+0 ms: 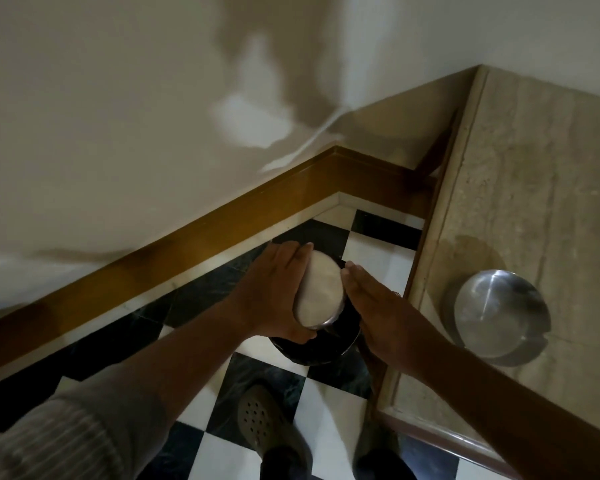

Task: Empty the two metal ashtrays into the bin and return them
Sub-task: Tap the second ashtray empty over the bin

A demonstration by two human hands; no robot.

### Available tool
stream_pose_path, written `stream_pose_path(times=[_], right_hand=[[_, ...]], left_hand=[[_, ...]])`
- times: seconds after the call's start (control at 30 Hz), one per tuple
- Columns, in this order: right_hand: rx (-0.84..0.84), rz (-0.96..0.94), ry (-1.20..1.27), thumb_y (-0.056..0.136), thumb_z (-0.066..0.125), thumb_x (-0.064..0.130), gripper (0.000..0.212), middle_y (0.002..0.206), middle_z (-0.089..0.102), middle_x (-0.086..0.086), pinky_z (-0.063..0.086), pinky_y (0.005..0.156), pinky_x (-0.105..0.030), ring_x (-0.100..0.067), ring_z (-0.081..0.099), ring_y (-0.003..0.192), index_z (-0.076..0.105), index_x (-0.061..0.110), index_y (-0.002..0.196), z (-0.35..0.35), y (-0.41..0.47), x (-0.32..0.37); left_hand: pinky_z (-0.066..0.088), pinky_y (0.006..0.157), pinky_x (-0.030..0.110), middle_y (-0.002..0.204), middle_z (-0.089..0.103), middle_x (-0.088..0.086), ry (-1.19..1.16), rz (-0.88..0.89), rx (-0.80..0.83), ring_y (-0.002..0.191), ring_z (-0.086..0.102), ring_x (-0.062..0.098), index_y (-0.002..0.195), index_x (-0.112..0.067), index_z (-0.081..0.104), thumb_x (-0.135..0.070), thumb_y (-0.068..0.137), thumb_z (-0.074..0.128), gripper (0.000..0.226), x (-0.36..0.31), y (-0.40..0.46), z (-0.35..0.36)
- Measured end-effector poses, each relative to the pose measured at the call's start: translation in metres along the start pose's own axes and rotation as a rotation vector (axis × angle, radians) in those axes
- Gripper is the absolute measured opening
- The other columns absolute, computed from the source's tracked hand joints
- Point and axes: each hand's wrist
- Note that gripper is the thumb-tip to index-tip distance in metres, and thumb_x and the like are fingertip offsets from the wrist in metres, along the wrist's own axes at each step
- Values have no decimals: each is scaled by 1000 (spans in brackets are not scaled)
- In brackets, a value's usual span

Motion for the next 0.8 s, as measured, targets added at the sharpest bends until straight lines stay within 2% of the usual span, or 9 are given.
stream_pose_path(times=[0.1, 0.17, 0.3, 0.33, 0.43, 0.47, 0.57, 0.63, 0.8], right_hand=[[11, -101, -159, 89, 51, 27, 69, 156, 27, -23, 36, 113, -49, -35, 25, 144, 25, 1, 148, 3, -3, 4], [-101, -184, -248, 96, 47, 39, 66, 155, 27, -24, 36, 114, -49, -36, 25, 145, 29, 1, 146, 0, -3, 10], [-362, -273, -284, 94, 43, 57, 80, 154, 18, -26, 19, 121, -46, -38, 21, 145, 20, 1, 146, -11, -1, 23], [-339, -275, -288, 93, 41, 62, 84, 154, 18, -25, 20, 121, -46, -37, 21, 145, 19, 0, 146, -8, 0, 23], [-34, -251, -326, 84, 40, 76, 99, 156, 23, -24, 38, 111, -52, -36, 19, 146, 24, 1, 148, 5, 3, 18], [21, -242, -328, 83, 40, 77, 101, 156, 26, -24, 39, 110, -53, -36, 21, 146, 26, 0, 147, 8, 3, 17], [42, -241, -315, 83, 38, 79, 102, 155, 29, -24, 32, 115, -51, -37, 24, 145, 28, 0, 147, 10, 3, 18], [52, -295, -350, 80, 39, 81, 106, 155, 28, -23, 34, 114, -51, -36, 21, 145, 28, 0, 147, 12, 4, 16], [43, -308, -345, 79, 36, 83, 107, 155, 29, -23, 29, 117, -49, -37, 24, 145, 30, 0, 146, 10, 4, 16]], left_hand=[[44, 105, 41, 144, 45, 14, 43, 45, -8, 126, 44, 28, 148, -4, 29, -77, 48, 71, 131, 4, 3, 1], [43, 105, 39, 142, 47, 15, 67, 99, -25, 125, 45, 28, 146, -2, 33, -78, 50, 69, 128, 5, 6, 1], [38, 111, 42, 146, 45, 12, 99, 221, 32, 130, 43, 27, 146, -6, 36, -82, 53, 66, 125, 10, 15, 0], [37, 111, 43, 146, 45, 11, 105, 246, 54, 131, 42, 27, 146, -6, 36, -83, 53, 66, 124, 11, 18, -2], [38, 111, 43, 146, 44, 12, 152, 250, 95, 131, 42, 28, 146, -6, 35, -81, 49, 67, 127, 12, 24, -8], [39, 110, 43, 146, 44, 13, 162, 240, 100, 130, 43, 28, 146, -6, 35, -80, 48, 68, 127, 13, 24, -9], [40, 109, 43, 144, 48, 16, 156, 237, 79, 128, 45, 31, 144, -3, 39, -77, 50, 68, 123, 17, 23, -10], [38, 110, 44, 146, 44, 15, 184, 243, 105, 130, 43, 31, 146, -5, 34, -78, 48, 68, 127, 20, 23, -7], [22, 117, 36, 151, 37, 13, 147, 212, 116, 135, 33, 28, 151, -9, 28, -80, 50, 66, 129, 21, 19, -1]])
Point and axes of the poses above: each hand's wrist, its own y-axis towards the middle knuckle, its own z-axis out of the palm, x = y × z
